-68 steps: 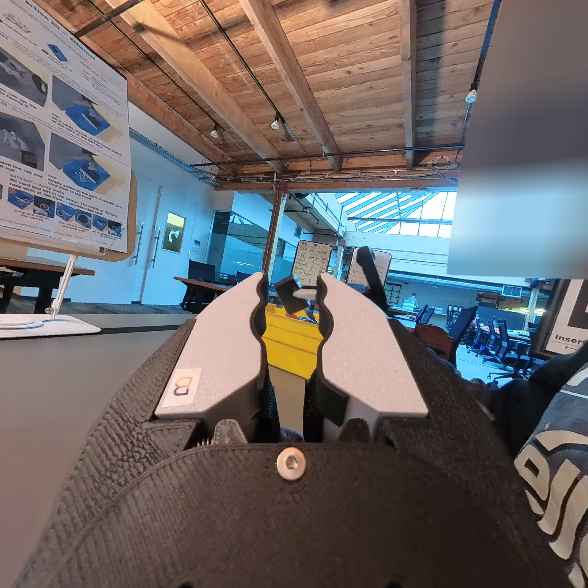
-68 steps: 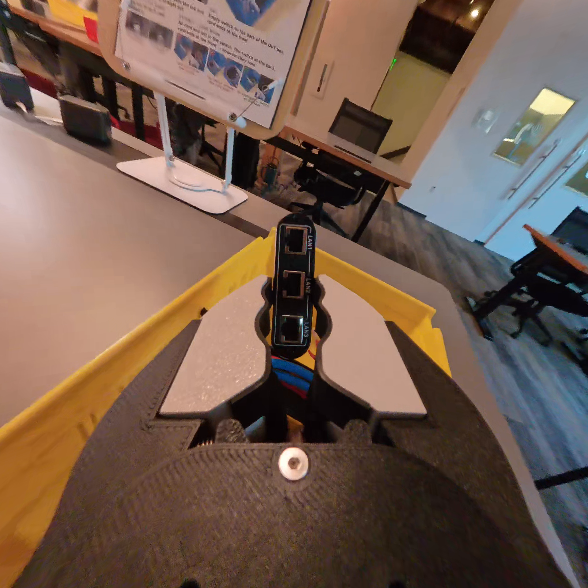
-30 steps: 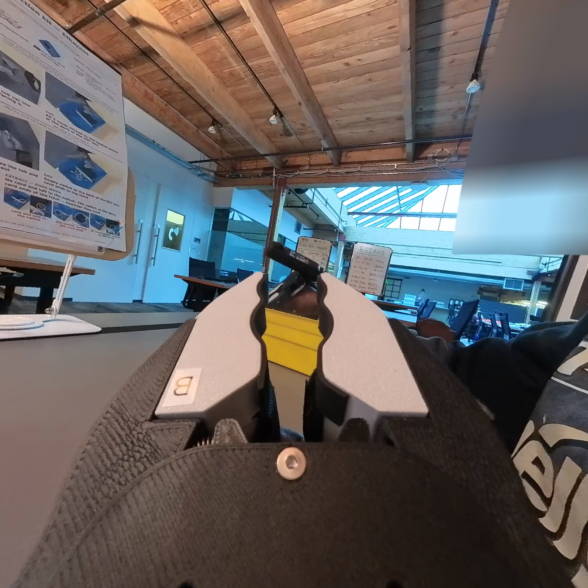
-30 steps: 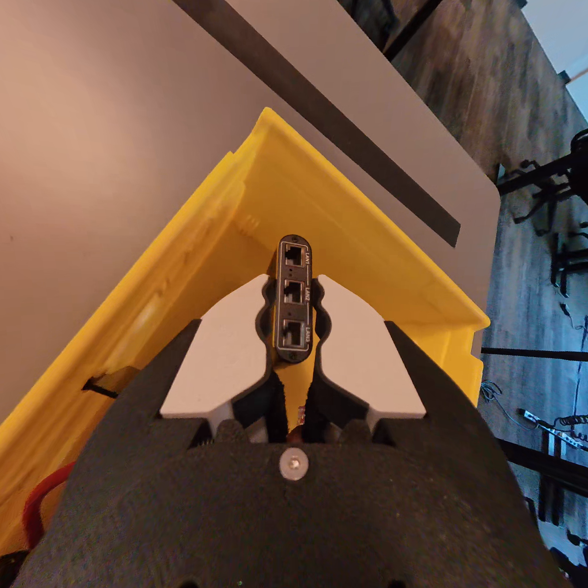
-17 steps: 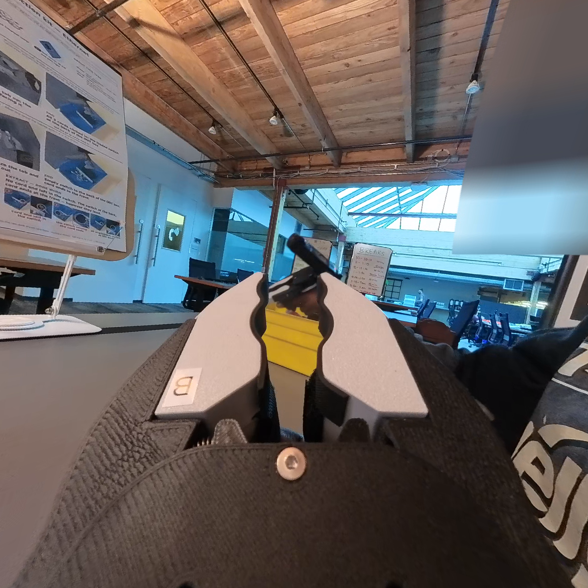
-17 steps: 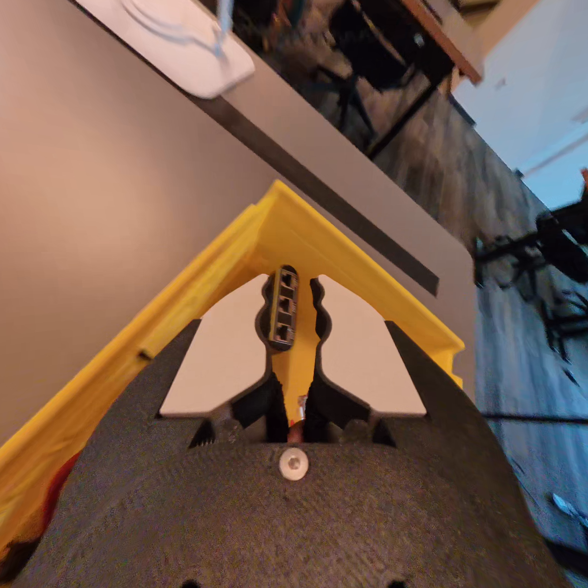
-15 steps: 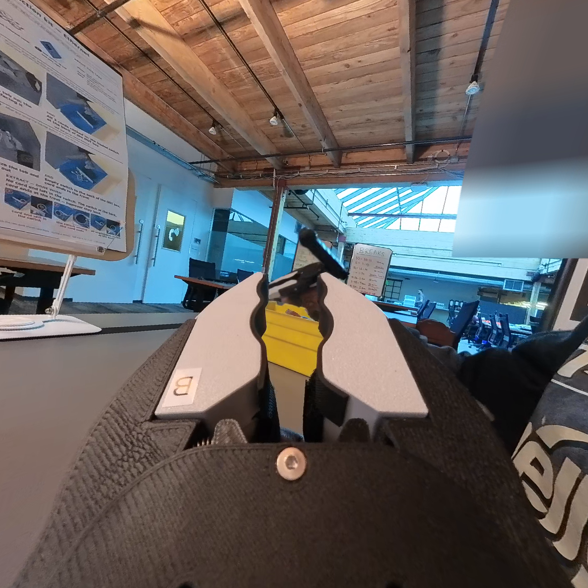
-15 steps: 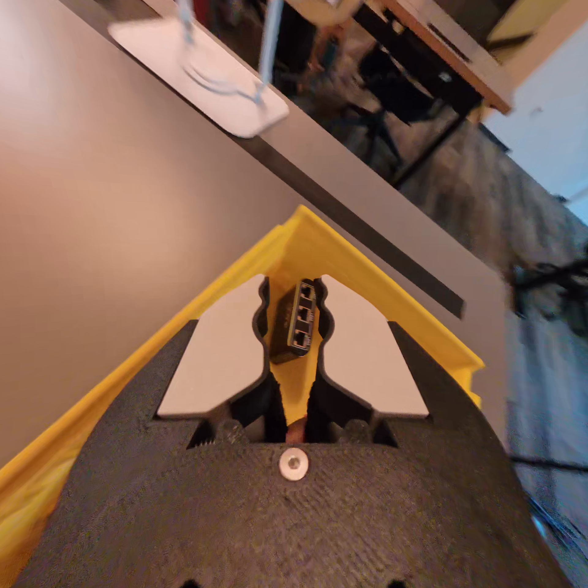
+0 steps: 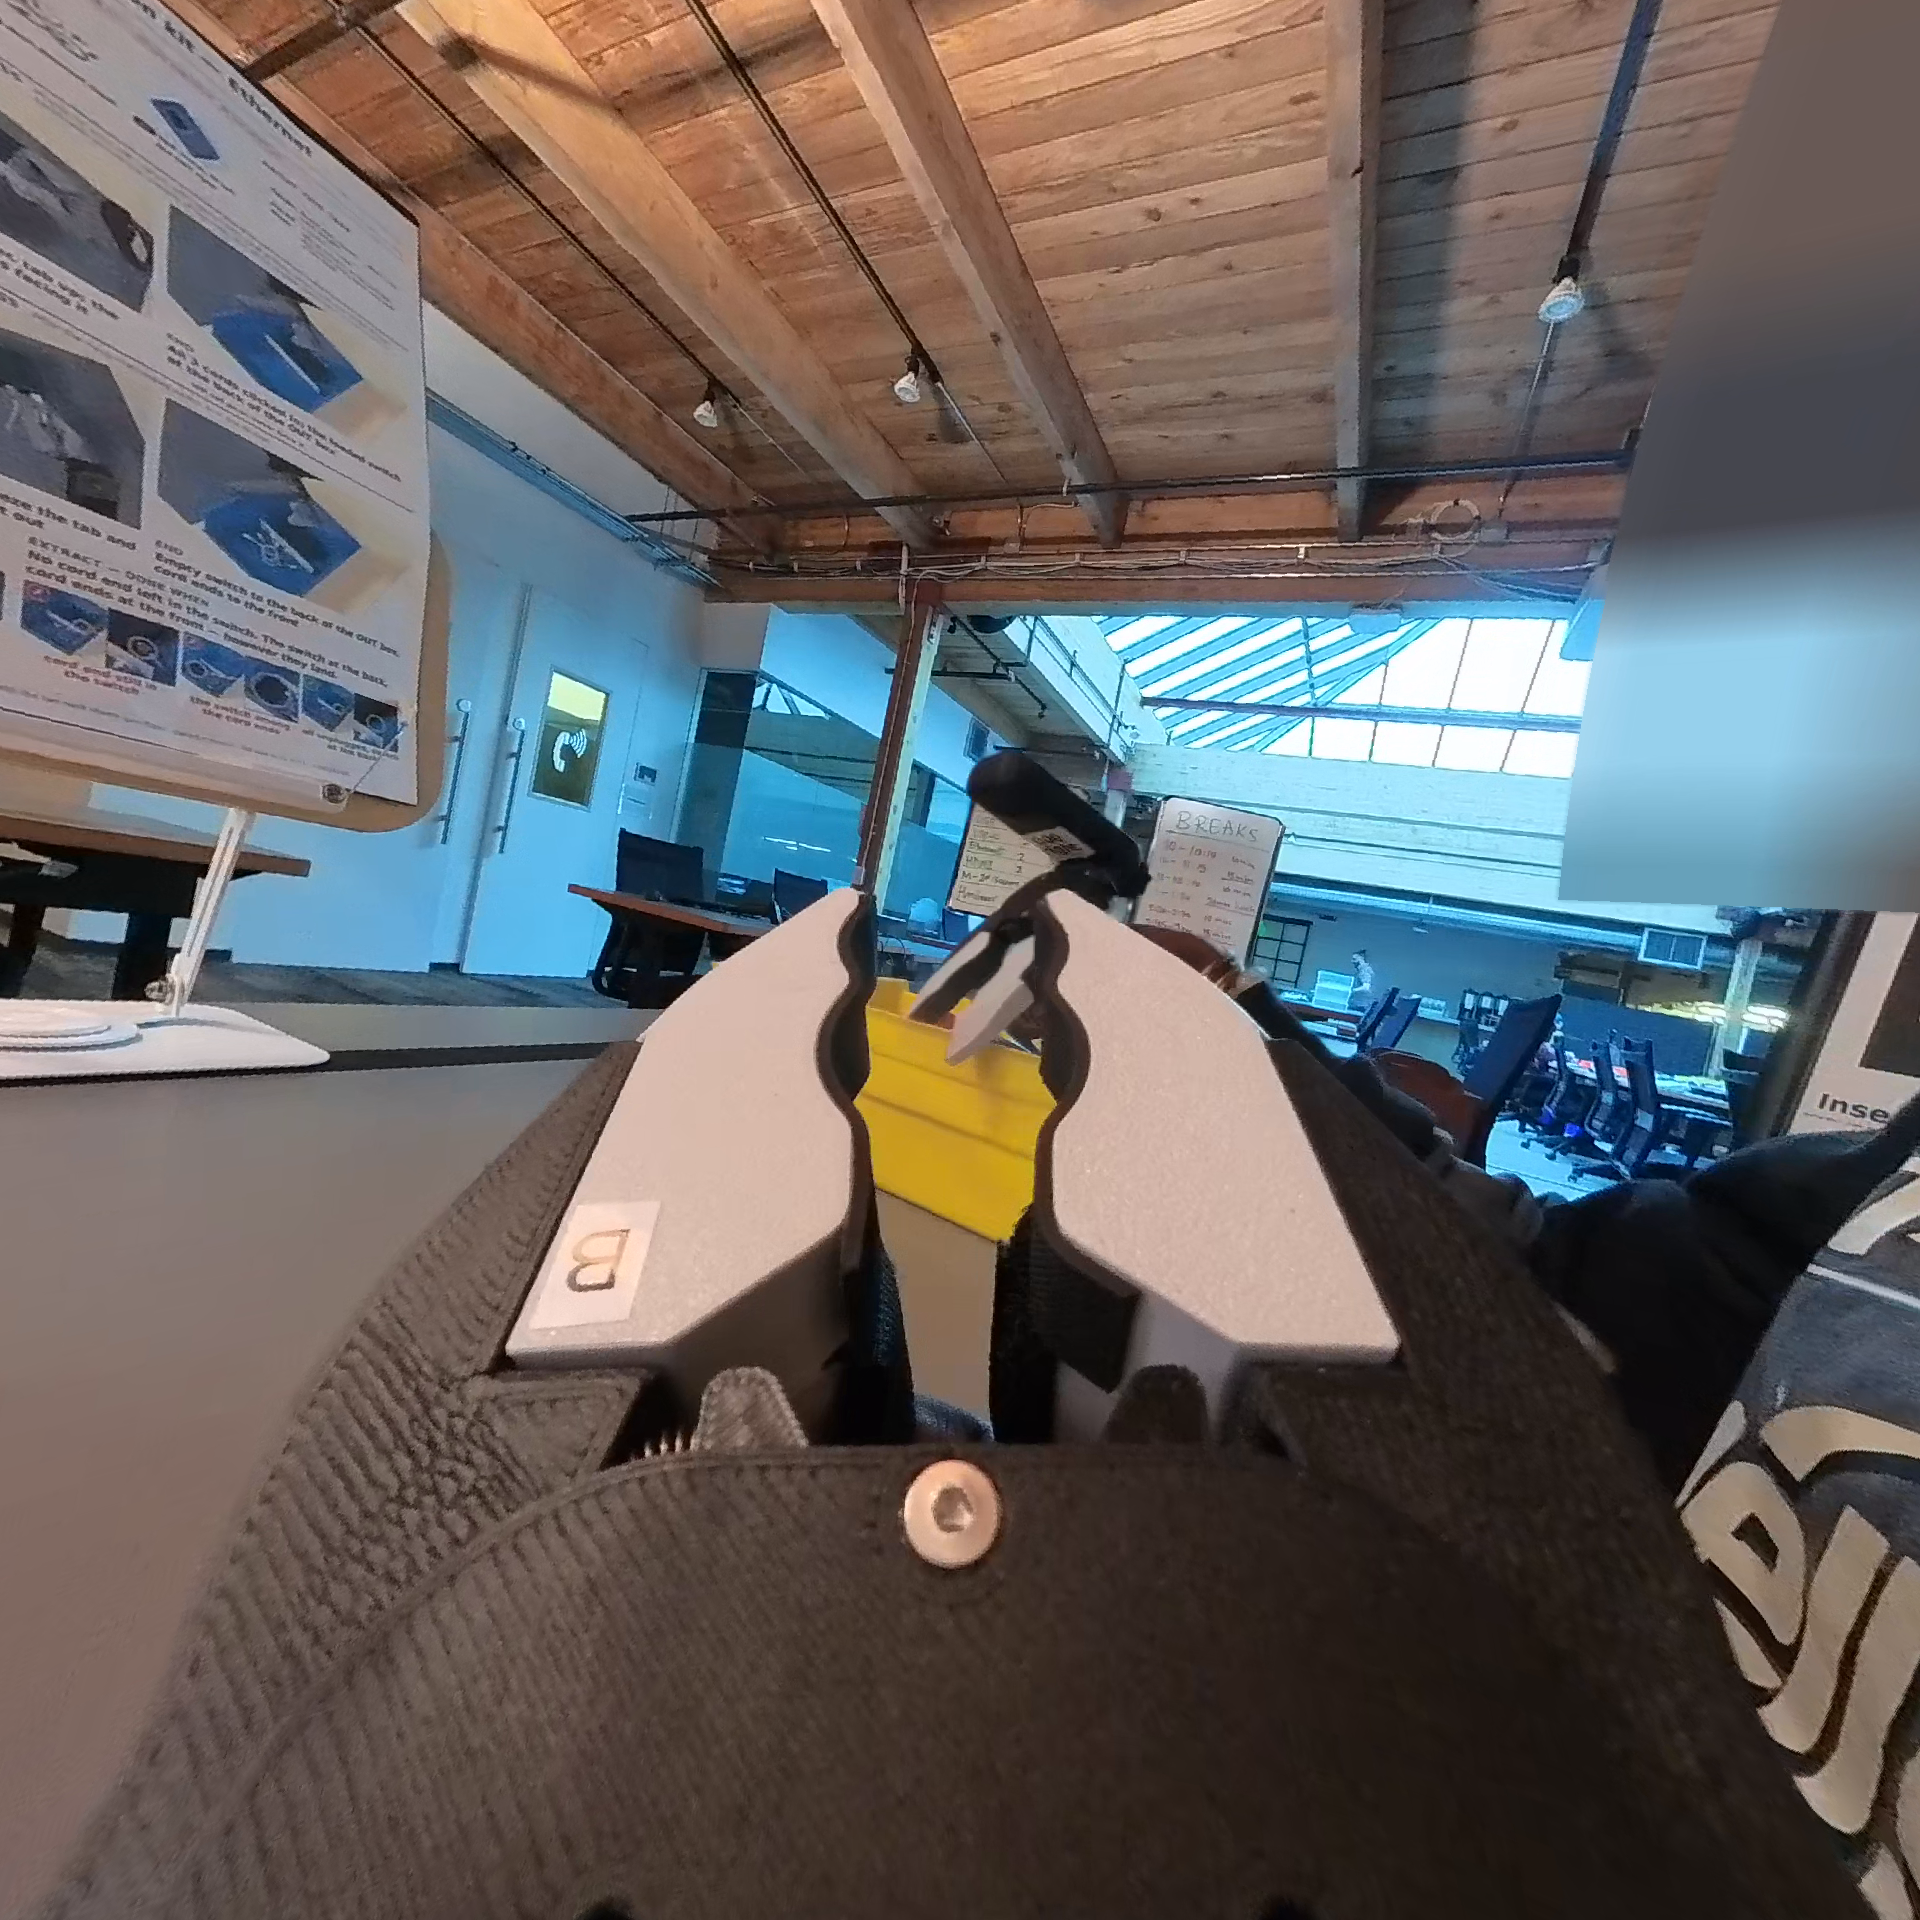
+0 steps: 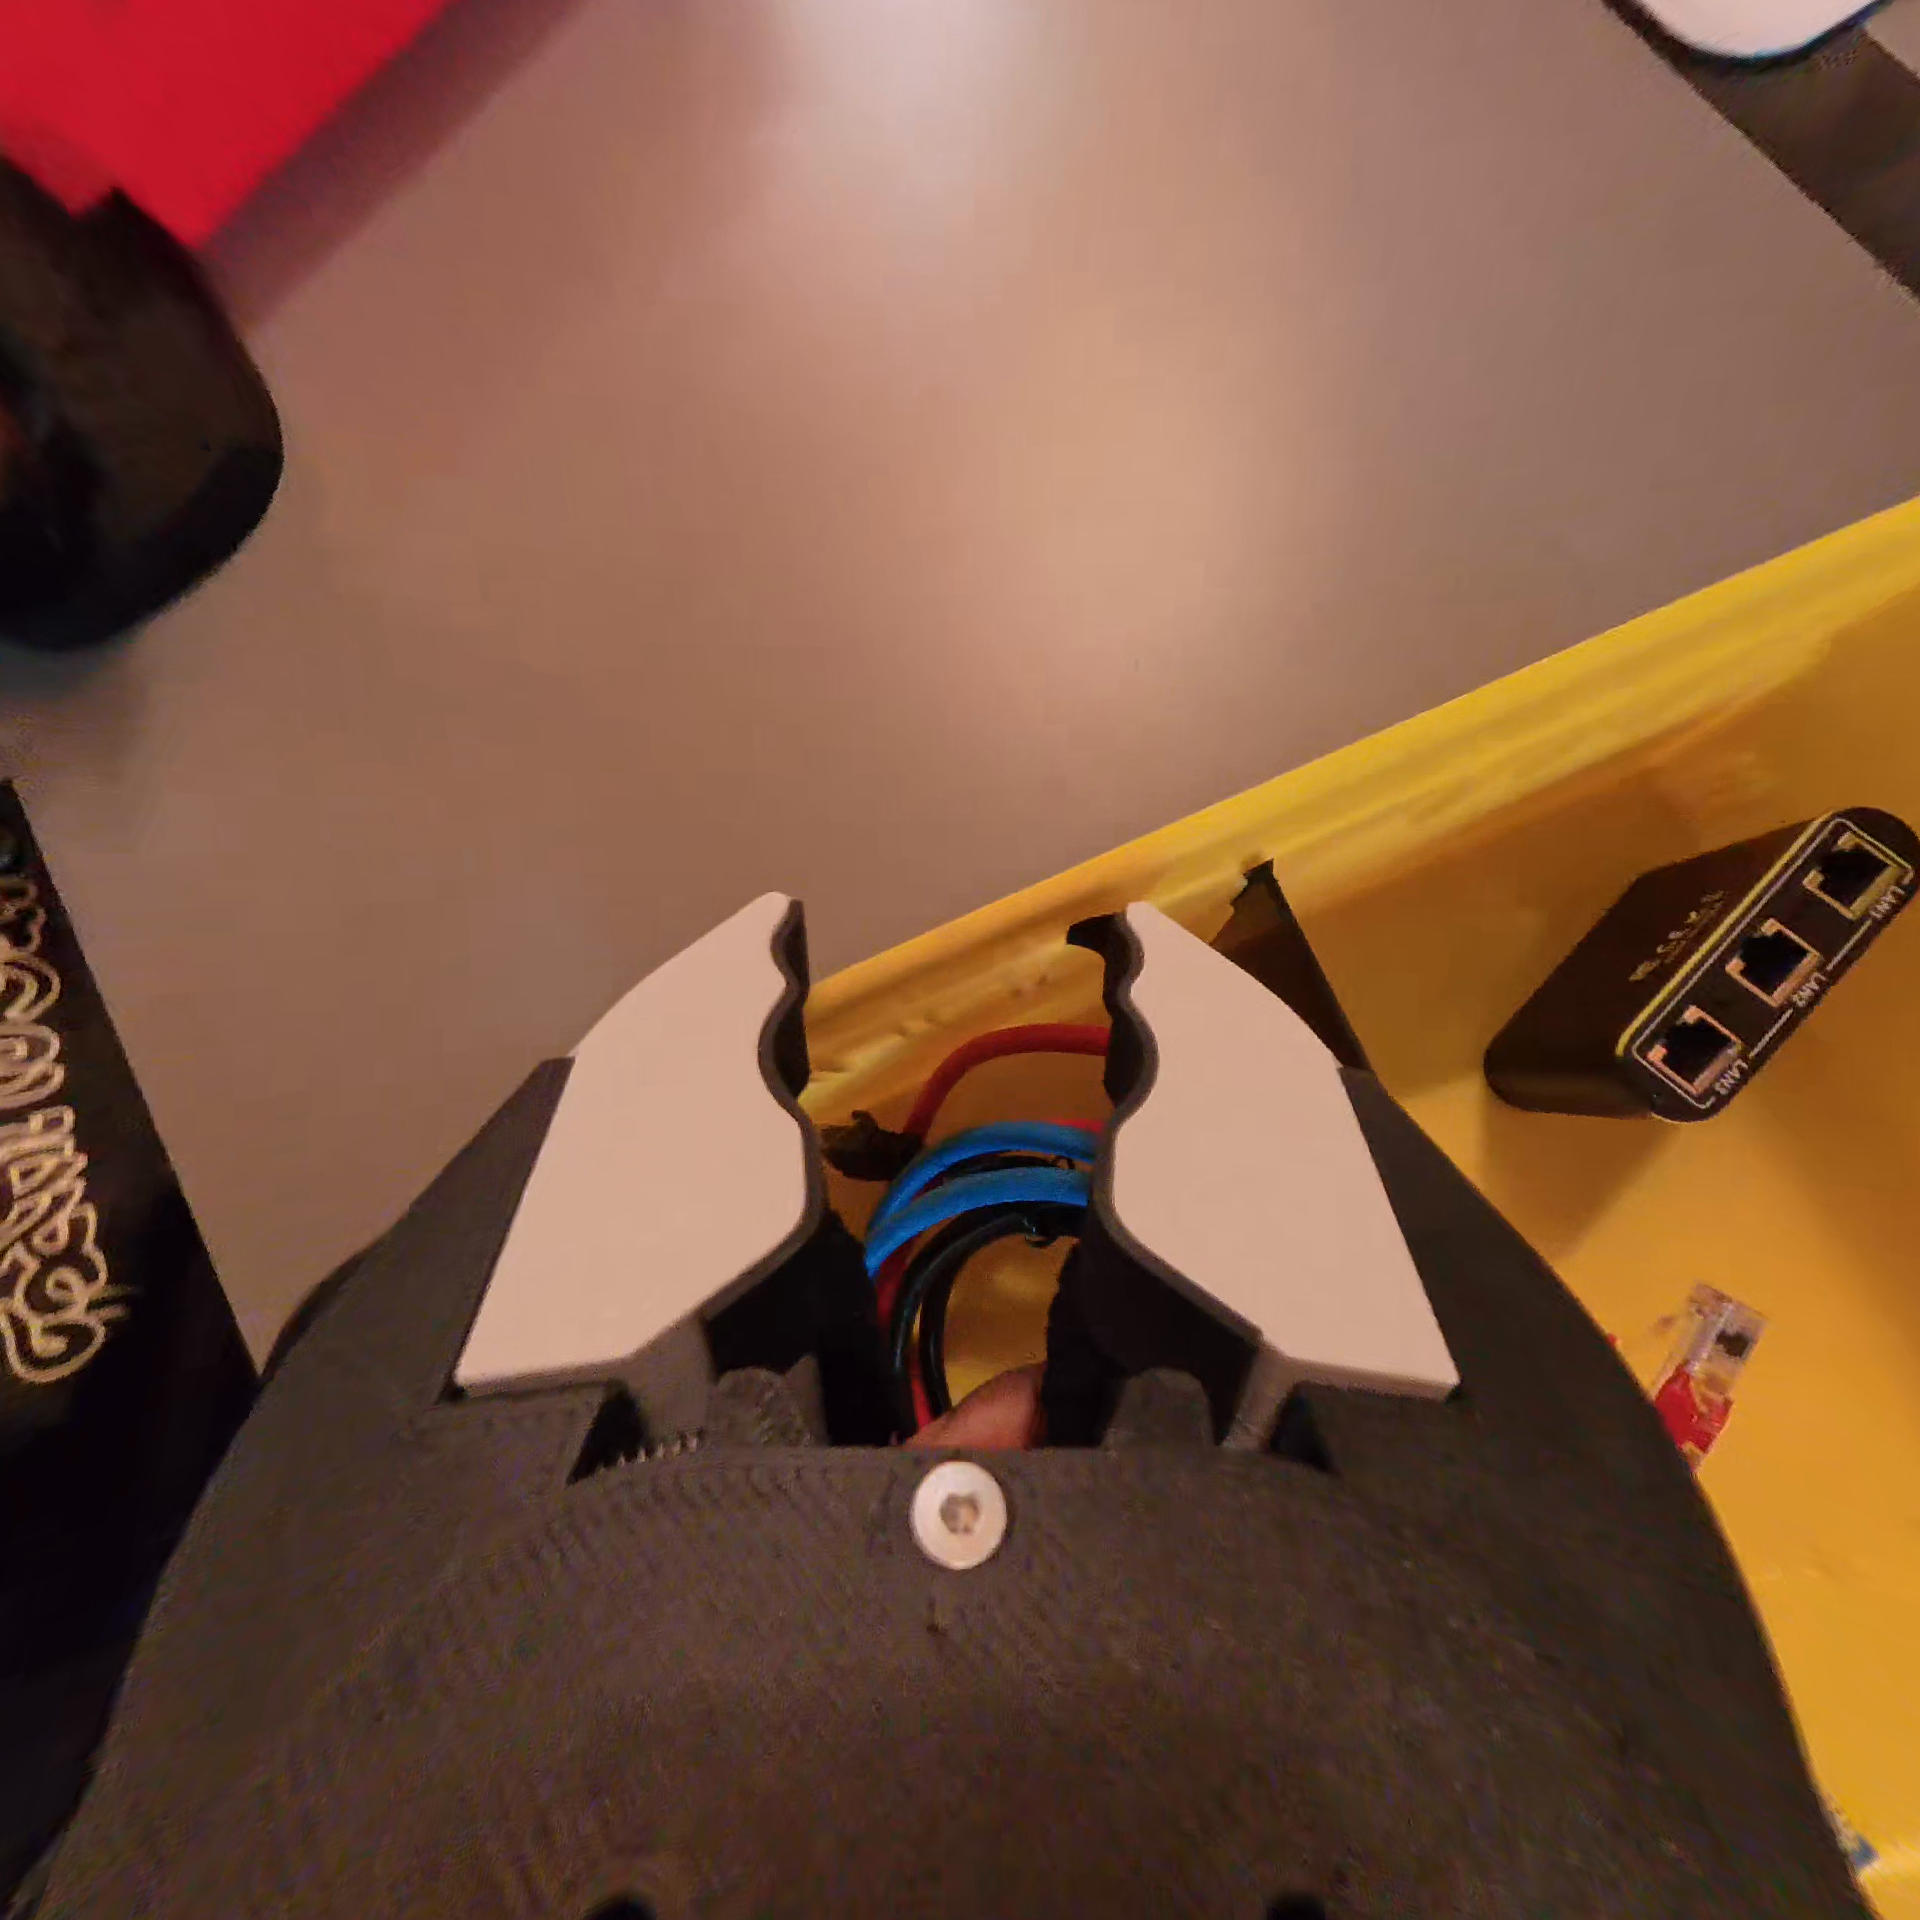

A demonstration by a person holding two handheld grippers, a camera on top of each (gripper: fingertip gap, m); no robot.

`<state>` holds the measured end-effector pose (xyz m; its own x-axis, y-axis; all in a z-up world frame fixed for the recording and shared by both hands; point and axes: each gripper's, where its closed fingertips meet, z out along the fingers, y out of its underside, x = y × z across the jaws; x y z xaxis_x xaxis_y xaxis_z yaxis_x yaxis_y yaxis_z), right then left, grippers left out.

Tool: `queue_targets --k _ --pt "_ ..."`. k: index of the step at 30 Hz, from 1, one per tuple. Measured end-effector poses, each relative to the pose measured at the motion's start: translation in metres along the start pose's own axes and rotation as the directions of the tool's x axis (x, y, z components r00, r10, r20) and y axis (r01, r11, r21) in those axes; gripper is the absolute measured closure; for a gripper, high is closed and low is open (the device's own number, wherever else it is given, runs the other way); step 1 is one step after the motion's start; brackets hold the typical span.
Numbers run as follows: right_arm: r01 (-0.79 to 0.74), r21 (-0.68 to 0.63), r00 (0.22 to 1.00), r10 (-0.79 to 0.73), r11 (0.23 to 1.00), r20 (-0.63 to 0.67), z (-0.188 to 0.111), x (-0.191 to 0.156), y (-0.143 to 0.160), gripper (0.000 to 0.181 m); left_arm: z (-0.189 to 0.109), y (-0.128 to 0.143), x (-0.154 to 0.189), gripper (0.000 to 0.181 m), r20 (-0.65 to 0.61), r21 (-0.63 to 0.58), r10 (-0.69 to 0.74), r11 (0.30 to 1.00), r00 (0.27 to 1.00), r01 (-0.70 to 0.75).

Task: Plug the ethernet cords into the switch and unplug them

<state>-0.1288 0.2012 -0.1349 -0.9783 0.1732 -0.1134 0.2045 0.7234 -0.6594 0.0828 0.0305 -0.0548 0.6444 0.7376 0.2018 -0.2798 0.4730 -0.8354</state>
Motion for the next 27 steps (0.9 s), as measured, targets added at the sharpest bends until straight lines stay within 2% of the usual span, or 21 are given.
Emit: queue_targets --k 3,7,11,20,27 --pt "-0.039 0.062 0.999 0.039 0.997 0.003 0.018 -0.005 -0.02 0.126 0.0 0.0 0.0 0.153 0.001 -0.003 -0.001 1.0 1.0 0.001" --pt "-0.116 0.182 0.991 0.101 0.976 0.085 0.051 -0.024 -0.056 0.124 0.0 0.0 0.0 0.153 -0.001 0.0 0.001 1.0 1.0 -0.001" --pt "-0.105 0.267 0.988 0.069 0.958 0.141 0.083 -0.053 -0.09 0.126 0.0 0.0 0.002 0.153 -0.004 0.003 0.011 1.0 1.0 -0.011" --pt "0.072 0.28 0.985 -0.113 0.957 0.133 0.139 -0.113 -0.146 0.13 0.0 -0.001 0.004 0.153 -0.01 0.006 0.024 1.0 1.0 -0.024" --pt "0.17 0.296 0.968 -0.216 0.94 0.129 0.169 -0.136 -0.176 0.132 -0.001 -0.002 0.004 0.153 -0.01 0.011 0.022 1.0 1.0 -0.022"
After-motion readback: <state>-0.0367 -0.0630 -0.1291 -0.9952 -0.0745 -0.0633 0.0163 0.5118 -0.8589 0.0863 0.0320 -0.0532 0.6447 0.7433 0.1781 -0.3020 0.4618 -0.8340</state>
